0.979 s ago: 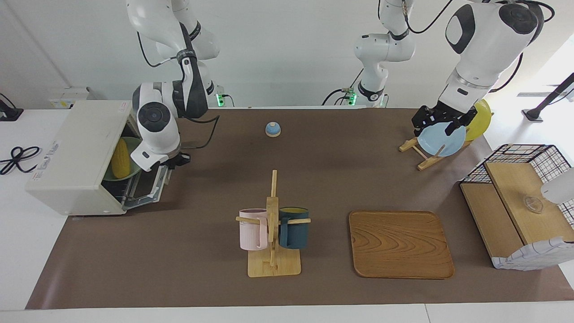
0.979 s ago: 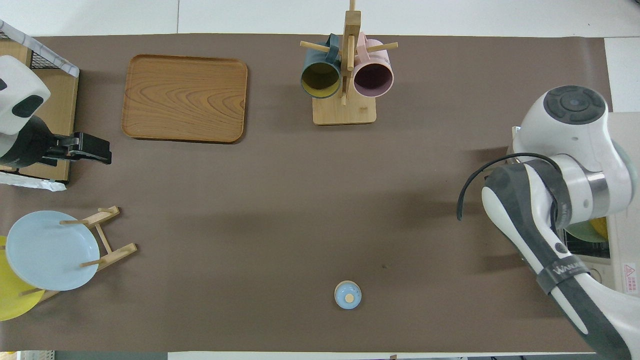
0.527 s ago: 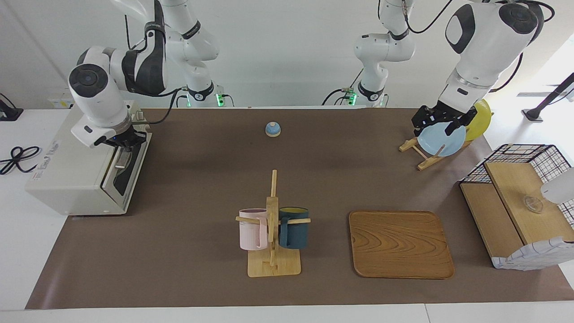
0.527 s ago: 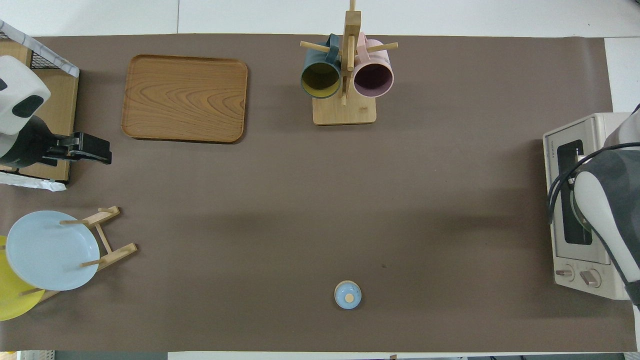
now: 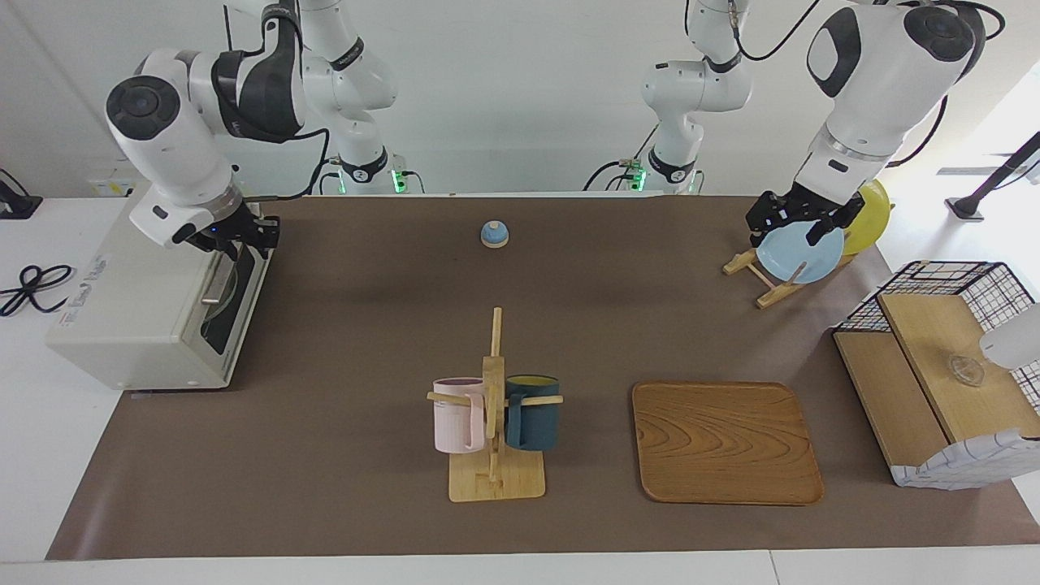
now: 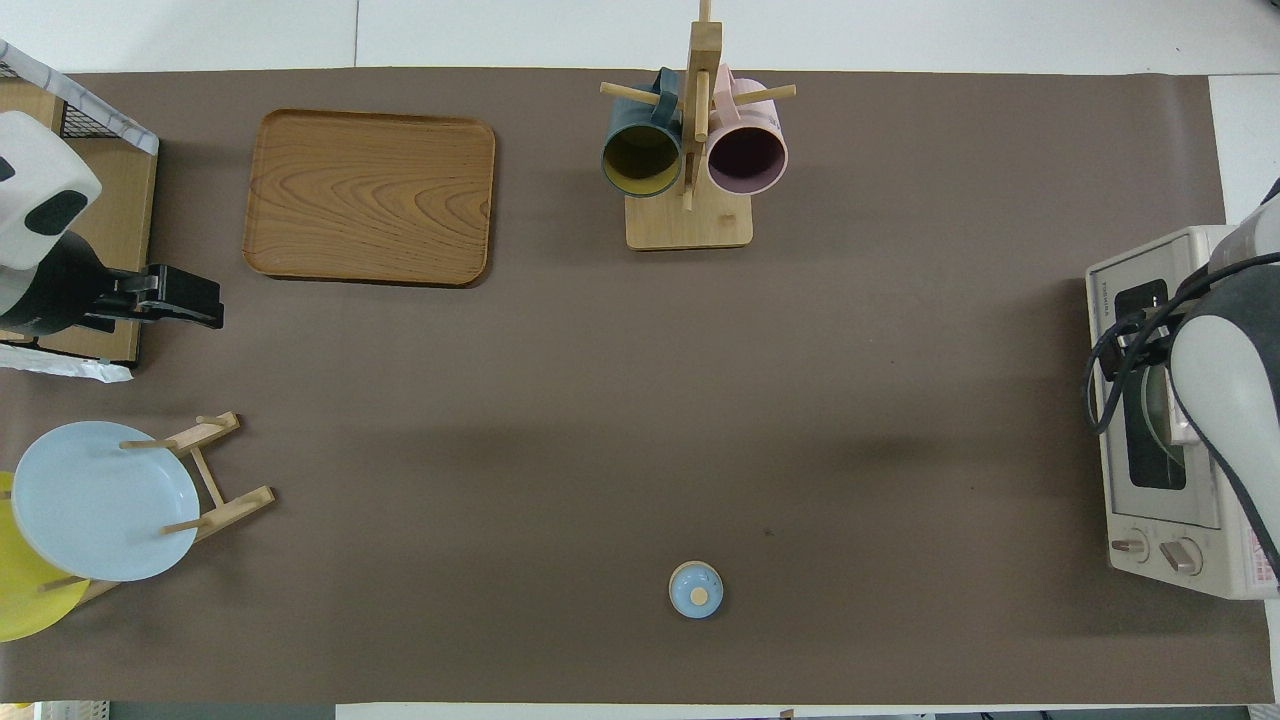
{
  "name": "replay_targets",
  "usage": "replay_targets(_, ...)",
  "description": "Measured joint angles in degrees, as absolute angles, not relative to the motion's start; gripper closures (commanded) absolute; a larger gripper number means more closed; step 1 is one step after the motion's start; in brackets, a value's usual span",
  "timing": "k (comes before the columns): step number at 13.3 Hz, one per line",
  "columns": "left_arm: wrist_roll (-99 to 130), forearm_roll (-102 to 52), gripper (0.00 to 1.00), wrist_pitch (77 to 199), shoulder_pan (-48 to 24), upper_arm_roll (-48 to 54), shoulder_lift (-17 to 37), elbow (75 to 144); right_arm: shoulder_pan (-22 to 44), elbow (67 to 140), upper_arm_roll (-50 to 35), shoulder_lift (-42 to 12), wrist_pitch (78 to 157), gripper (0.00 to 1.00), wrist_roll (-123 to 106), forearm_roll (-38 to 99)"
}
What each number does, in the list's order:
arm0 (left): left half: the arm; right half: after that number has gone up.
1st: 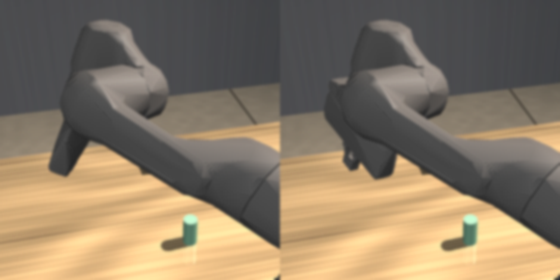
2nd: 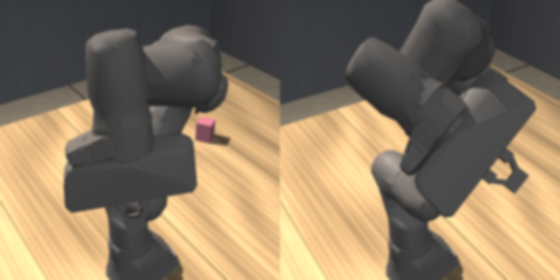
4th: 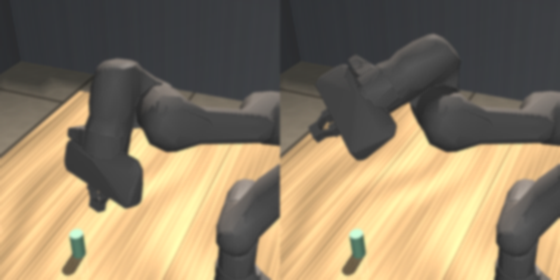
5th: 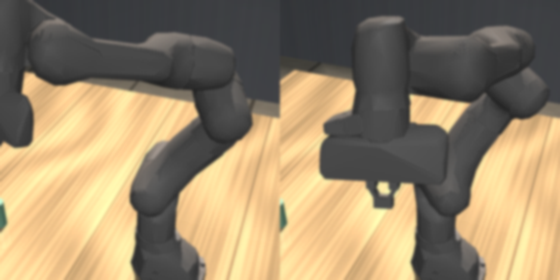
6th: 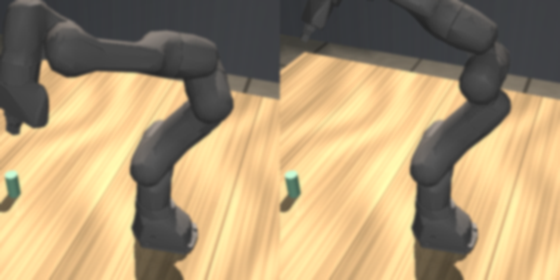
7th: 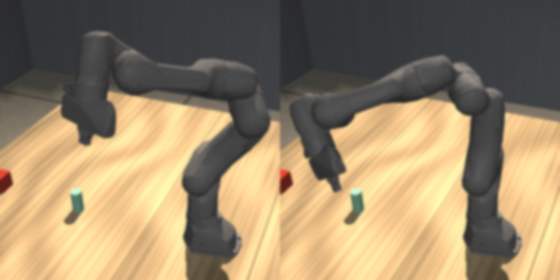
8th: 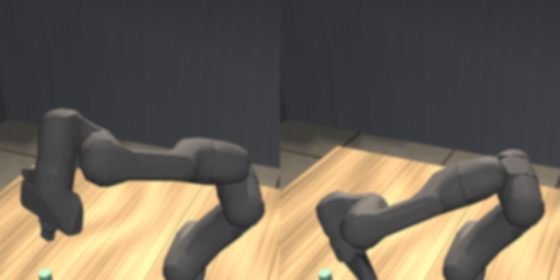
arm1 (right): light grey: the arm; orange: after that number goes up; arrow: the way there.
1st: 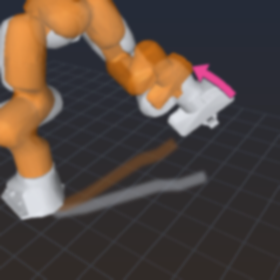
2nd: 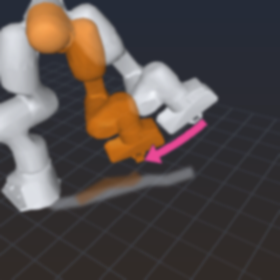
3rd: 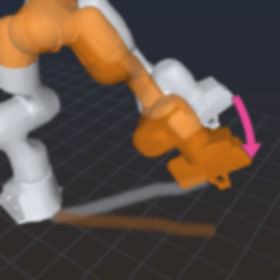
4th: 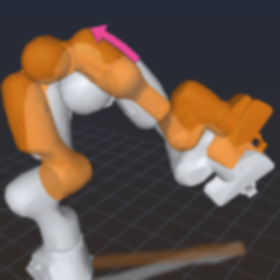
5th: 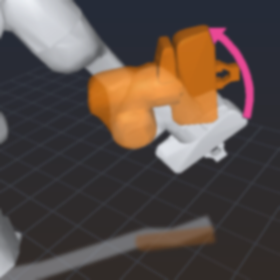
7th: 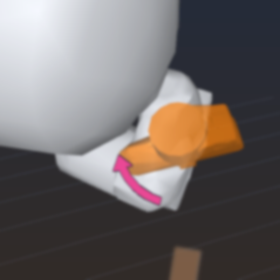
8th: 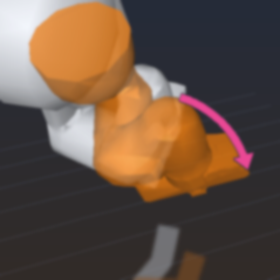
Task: Put corn in oven
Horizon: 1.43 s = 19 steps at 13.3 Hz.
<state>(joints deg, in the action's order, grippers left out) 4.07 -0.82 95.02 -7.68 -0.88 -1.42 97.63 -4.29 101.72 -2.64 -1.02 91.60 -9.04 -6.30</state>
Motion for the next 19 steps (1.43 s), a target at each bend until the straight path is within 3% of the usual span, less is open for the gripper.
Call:
replay_targets(7,4.1,-0.8,0.0,95.0,-7.7,-0.9,-1.4,97.6,0.0,100.8,-3.0,-0.9,95.9,0.0,-1.6,1.4)
replay_targets(19,4.1,-0.8,0.0,95.0,-7.7,-0.9,-1.4,97.6,-0.3,99.2,2.2,2.2,89.9,0.0,-1.3,1.4)
